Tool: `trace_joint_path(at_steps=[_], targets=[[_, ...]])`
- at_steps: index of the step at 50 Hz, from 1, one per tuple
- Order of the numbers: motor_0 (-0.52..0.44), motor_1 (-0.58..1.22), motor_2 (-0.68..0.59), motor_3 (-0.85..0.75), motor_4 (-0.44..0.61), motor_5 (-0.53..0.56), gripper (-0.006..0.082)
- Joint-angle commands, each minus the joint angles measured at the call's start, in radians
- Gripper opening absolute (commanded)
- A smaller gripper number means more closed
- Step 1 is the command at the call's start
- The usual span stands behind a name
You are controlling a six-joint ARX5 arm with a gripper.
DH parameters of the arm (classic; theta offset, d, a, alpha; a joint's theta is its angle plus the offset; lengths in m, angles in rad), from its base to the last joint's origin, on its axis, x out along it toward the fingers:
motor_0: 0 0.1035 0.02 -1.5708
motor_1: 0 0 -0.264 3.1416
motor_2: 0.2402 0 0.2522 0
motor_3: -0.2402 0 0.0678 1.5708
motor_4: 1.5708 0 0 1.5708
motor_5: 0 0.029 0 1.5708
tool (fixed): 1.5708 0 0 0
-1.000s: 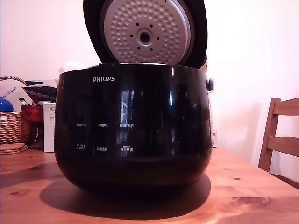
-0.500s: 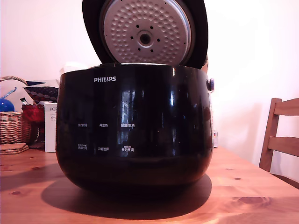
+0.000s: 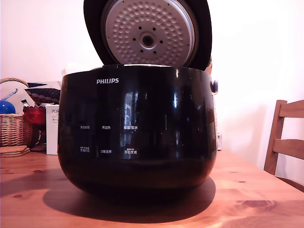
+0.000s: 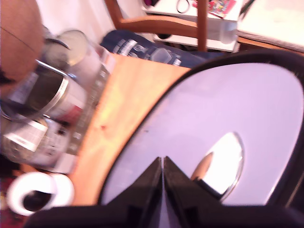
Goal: Close the rice cooker by pressing the lid down with medium force
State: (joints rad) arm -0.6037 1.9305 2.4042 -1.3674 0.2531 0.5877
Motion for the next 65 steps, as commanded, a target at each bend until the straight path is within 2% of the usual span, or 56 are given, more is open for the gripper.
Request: trace_joint_path(at_steps=[1, 15, 35, 45, 55, 65], targets=[[-0.016, -0.006, -0.045, -0.004, 0.005, -0.013, -0.0022], [-0.021, -0.081, -0.166, -0.004, -0.002, -0.066, -0.0022], [-0.011, -0.245, -0.449, -0.004, -0.028, -0.066, -0.0022], [-0.011, -0.234, -0.463, -0.004, -0.035, -0.040, -0.0022], [0.006, -0.234, -0.468, -0.004, -0.056, -0.092, -0.0022], [0.027, -0.234, -0.475, -0.004, -0.057, -0.093, -0.0022]])
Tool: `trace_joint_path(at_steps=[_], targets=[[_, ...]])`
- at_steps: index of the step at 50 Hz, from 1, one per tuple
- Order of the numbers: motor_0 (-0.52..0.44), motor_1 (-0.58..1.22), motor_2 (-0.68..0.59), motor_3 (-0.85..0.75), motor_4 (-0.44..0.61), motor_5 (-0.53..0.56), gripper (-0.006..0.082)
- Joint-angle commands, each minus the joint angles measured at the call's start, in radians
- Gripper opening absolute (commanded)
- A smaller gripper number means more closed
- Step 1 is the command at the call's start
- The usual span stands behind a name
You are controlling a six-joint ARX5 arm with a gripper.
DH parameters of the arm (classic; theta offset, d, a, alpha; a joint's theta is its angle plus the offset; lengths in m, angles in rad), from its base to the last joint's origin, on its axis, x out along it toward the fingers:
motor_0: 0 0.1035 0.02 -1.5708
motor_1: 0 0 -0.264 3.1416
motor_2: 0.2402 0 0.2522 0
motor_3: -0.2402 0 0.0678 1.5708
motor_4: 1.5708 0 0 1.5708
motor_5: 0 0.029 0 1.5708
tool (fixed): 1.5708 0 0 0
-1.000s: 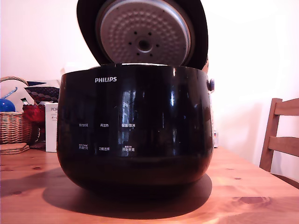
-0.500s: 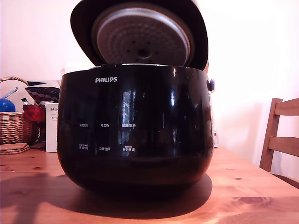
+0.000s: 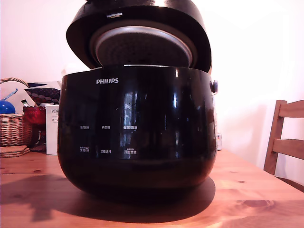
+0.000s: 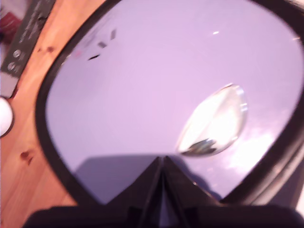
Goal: Close the rice cooker by pressing the lid down with medium force
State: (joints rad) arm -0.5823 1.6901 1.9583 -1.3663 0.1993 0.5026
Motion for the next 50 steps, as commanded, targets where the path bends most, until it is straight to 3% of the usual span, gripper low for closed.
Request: trace_joint_path(at_steps=[1, 30, 50], targets=[[0.009, 0.006, -0.031, -0.005, -0.003, -0.008, -0.0022], [0.025, 0.004, -0.219, -0.005, 0.029, -0.026, -0.0022], [-0.039, 0.004, -0.263, -0.005, 0.058, -0.085, -0.0022]])
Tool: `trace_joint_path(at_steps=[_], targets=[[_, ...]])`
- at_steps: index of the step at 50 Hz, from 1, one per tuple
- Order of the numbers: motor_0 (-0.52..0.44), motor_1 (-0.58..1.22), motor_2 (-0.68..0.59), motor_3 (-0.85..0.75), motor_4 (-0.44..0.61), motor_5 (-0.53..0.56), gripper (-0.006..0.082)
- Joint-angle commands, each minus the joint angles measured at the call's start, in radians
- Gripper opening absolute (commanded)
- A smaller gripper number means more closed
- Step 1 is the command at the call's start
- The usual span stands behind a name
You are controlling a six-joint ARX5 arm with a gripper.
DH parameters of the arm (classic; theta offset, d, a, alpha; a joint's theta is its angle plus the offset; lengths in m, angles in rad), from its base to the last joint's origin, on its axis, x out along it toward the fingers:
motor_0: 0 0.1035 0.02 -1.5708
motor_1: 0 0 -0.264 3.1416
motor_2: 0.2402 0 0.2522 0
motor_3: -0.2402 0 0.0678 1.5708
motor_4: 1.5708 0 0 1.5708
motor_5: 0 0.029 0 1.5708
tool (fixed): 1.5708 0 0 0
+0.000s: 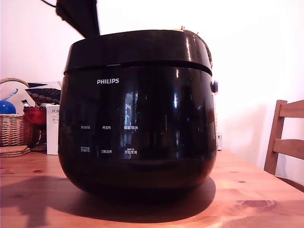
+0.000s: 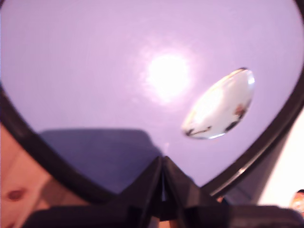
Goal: Close the rice cooker by pressing the lid down with medium force
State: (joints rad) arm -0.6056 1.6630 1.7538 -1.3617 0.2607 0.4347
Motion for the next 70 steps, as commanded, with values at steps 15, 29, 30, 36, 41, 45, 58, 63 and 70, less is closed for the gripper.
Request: trace_joint_path(at_steps=[15, 29, 30, 36, 41, 45, 58, 63, 70], targets=[[0.000, 0.033, -0.156, -0.010, -0.007, -0.016, -0.0022], [0.005, 0.032, -0.246, 0.037, -0.033, 0.037, -0.0021], [0.005, 0.031, -0.246, 0.047, -0.034, 0.037, -0.0021], [0.005, 0.032, -0.246, 0.077, -0.034, 0.036, -0.0021], [0.006, 0.032, -0.246, 0.131, -0.042, 0.037, -0.0021], [0.006, 0.032, -0.246, 0.166, -0.041, 0.037, -0.0021], [0.012, 0.014, -0.246, 0.240, -0.018, 0.037, -0.0021], [0.026, -0.001, -0.246, 0.321, -0.018, 0.020, -0.0021], [0.045, -0.032, -0.246, 0.443, -0.018, -0.021, -0.0021]])
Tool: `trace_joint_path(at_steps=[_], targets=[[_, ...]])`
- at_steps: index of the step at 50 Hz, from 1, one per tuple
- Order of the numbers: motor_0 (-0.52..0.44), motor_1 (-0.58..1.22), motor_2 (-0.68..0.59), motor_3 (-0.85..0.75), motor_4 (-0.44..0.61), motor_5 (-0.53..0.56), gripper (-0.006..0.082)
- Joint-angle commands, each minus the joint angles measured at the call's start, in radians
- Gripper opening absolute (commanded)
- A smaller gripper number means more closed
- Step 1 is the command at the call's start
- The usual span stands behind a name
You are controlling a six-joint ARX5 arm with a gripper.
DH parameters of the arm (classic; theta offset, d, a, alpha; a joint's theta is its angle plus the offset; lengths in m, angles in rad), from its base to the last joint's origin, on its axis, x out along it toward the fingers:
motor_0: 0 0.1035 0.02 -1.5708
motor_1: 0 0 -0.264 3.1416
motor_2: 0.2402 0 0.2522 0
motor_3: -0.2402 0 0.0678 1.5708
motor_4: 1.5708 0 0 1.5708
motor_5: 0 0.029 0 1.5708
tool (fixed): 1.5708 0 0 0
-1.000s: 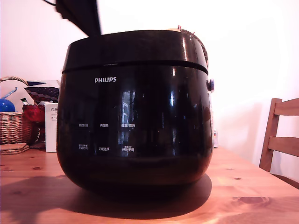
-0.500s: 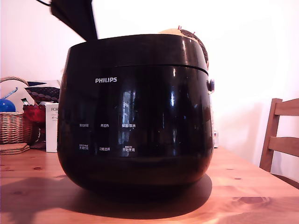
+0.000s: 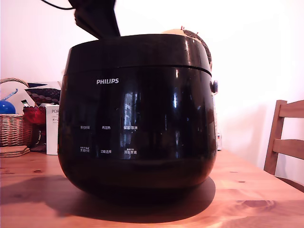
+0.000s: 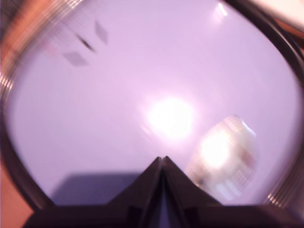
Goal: Close the rice cooker by pressing the lid down with medium force
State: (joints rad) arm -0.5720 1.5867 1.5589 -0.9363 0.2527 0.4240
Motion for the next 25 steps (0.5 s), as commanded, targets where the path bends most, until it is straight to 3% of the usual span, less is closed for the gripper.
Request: trace_joint_path(at_steps=[1, 16, 25], targets=[[0.013, 0.039, -0.051, 0.039, -0.010, -0.044, -0.0021], [0.039, -0.063, -0.051, 0.264, 0.015, -0.227, -0.0021], [0.094, -0.132, -0.052, 0.324, -0.008, -0.253, -0.0021]])
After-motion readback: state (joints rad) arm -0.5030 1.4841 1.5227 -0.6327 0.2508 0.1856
